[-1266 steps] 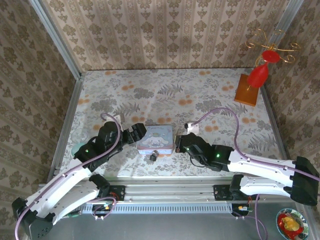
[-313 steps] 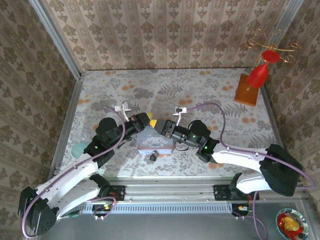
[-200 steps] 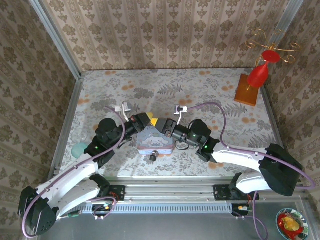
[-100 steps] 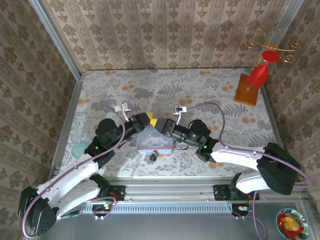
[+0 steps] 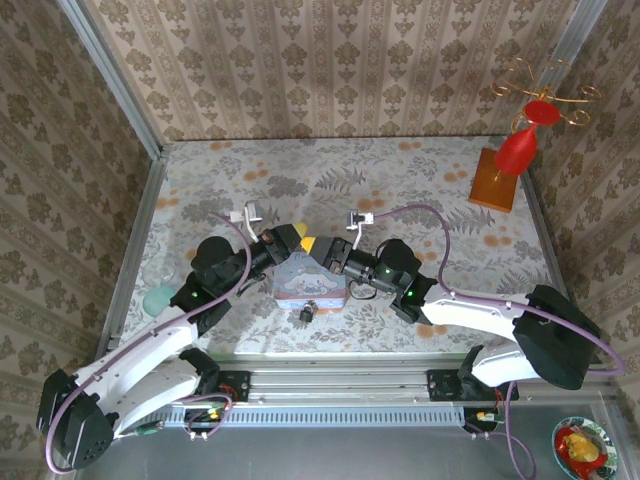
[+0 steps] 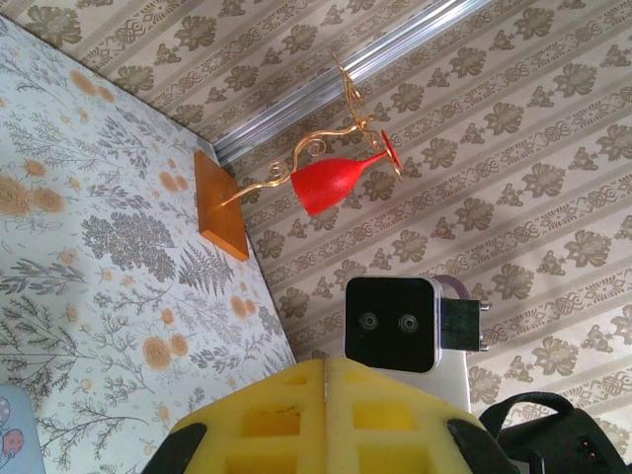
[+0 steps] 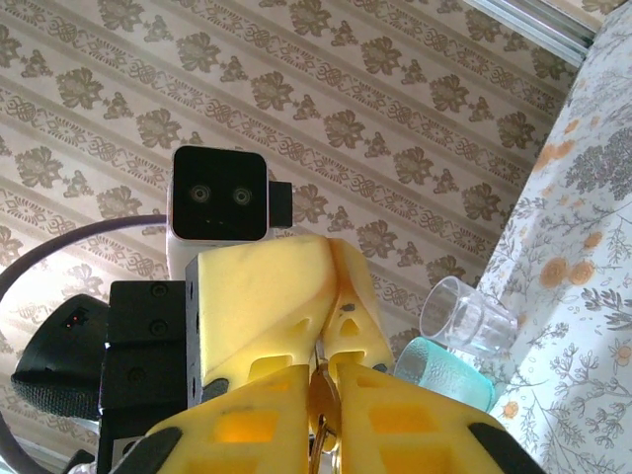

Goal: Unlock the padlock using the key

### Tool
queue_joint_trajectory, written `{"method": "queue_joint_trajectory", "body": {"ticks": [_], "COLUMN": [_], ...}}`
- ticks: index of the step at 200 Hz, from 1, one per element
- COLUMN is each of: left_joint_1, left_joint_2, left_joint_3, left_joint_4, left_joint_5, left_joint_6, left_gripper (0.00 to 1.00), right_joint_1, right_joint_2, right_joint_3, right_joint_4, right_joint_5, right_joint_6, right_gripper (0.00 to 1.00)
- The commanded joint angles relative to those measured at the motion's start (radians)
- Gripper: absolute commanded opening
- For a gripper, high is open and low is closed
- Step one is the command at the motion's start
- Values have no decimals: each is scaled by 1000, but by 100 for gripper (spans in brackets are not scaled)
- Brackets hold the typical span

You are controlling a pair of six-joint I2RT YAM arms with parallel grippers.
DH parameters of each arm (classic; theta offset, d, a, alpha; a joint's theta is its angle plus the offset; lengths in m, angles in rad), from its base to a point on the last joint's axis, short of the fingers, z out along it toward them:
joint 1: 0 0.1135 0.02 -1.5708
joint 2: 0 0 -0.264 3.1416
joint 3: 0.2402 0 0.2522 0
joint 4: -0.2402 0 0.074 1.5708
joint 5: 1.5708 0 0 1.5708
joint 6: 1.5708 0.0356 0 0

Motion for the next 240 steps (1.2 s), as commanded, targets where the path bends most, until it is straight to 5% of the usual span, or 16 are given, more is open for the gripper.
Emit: {"method": "queue_joint_trajectory", "body": {"ticks": [1, 30, 57, 102, 165, 240], "left_joint_1": [7, 8, 8, 11, 10, -16], "left_joint_2": [10, 13, 5, -33, -11, -92], "left_joint_3": [-5, -4, 3, 82, 165, 44], "left_joint_4": [17, 5, -53, -411, -892, -983], "left_joint_5": [7, 0, -26, -139, -288, -281], "left_joint_6": [-1, 10, 46, 186, 356, 403], "left_gripper": [0, 0, 12, 44, 60, 67], "right_joint_1": [-1, -1, -5, -14, 93, 242], "right_joint_2": [-7, -24, -56, -153, -177, -6], "right_joint_3": [6, 7, 11, 72, 222, 220], "right_joint_4": [20, -35, -120, -543, -1119, -1195], "right_joint_5": [6, 22, 46, 142, 320, 323], "right_joint_6": [6, -5, -27, -130, -376, -391], "right_gripper": [12, 9, 5, 0, 0, 0]}}
